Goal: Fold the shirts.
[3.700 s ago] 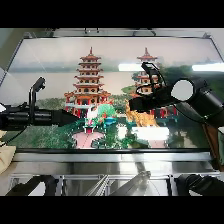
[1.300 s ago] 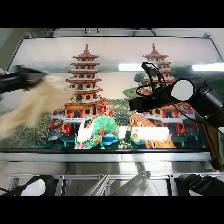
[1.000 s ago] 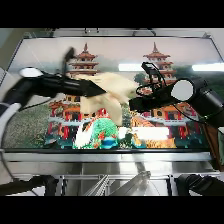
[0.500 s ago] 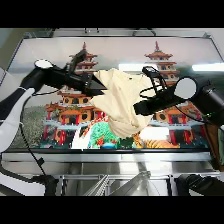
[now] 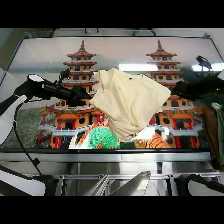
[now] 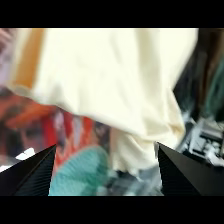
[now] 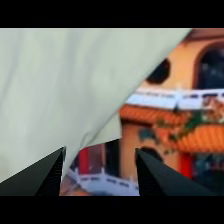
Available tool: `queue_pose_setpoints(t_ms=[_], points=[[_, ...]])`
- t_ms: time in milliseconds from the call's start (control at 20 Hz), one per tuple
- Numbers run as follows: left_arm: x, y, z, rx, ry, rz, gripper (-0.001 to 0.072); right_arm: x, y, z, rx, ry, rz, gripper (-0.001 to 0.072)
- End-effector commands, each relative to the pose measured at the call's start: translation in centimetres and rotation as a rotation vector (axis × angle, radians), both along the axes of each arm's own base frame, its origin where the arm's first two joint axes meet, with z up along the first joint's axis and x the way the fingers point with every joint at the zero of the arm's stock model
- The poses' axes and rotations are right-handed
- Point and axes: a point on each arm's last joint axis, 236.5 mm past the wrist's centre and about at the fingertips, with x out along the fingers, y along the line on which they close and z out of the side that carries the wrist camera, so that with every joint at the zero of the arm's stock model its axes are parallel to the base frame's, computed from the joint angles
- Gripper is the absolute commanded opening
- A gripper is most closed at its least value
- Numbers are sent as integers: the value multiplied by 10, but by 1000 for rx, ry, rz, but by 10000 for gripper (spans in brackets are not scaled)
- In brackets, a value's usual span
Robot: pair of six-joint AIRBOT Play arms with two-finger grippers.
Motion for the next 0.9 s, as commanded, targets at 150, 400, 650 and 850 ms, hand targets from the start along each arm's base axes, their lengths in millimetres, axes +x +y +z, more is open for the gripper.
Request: queue_pose_setpoints(t_ms=[150, 400, 650, 850], points=[[31, -1, -51, 236, -82, -1, 720, 38, -35, -72, 285, 50, -141, 512], [38, -10, -75, 313, -52, -53, 704, 64, 1, -96, 490, 69, -170, 502], [47, -30, -67, 299, -80, -80, 7, 83, 40, -97, 572, 47, -120, 332], [63, -26, -15, 266, -133, -139, -6, 103, 61, -39, 709, -103, -2, 22]])
